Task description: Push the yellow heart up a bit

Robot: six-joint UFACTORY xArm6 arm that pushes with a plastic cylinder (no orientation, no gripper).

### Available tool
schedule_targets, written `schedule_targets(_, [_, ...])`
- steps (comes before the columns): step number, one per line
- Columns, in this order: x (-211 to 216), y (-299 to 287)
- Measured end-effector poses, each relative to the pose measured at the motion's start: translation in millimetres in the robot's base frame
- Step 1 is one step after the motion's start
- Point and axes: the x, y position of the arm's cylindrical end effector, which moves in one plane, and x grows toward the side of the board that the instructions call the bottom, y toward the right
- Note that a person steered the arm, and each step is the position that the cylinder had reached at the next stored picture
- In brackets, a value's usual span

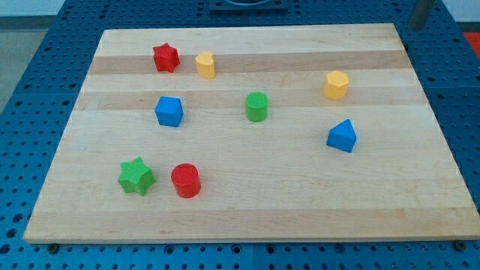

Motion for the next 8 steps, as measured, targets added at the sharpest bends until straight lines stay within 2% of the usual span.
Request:
schedule_targets(2, [6,0])
schedule_targets(4, [90,-10])
schedule_targets(5, [113,-20])
schedule_targets(7, [113,-48])
schedule_targets(8, [97,-78])
